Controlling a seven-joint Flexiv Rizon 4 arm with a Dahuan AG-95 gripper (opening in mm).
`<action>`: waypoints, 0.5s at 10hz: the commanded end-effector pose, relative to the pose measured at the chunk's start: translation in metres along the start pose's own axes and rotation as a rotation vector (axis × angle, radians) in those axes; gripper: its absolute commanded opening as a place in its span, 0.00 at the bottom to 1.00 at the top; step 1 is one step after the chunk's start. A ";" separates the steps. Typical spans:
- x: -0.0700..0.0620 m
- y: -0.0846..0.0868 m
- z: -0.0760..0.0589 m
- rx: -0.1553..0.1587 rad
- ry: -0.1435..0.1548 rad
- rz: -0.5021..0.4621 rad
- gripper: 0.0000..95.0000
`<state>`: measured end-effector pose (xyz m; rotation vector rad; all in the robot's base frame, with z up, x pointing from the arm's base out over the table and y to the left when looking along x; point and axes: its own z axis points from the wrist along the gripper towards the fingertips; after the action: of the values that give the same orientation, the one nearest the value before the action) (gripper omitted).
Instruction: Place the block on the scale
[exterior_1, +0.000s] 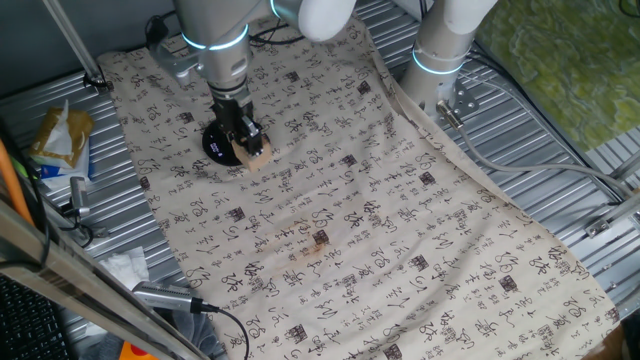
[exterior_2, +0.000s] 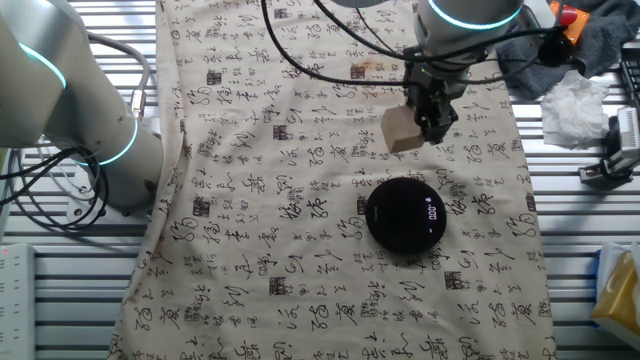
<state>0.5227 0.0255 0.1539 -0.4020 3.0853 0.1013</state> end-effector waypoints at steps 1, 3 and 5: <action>-0.001 -0.001 0.001 0.007 0.010 0.062 0.00; -0.001 -0.001 0.001 0.015 0.012 0.097 0.00; -0.001 -0.001 0.001 0.018 0.015 0.119 0.00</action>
<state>0.5234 0.0252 0.1535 -0.2198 3.1185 0.0734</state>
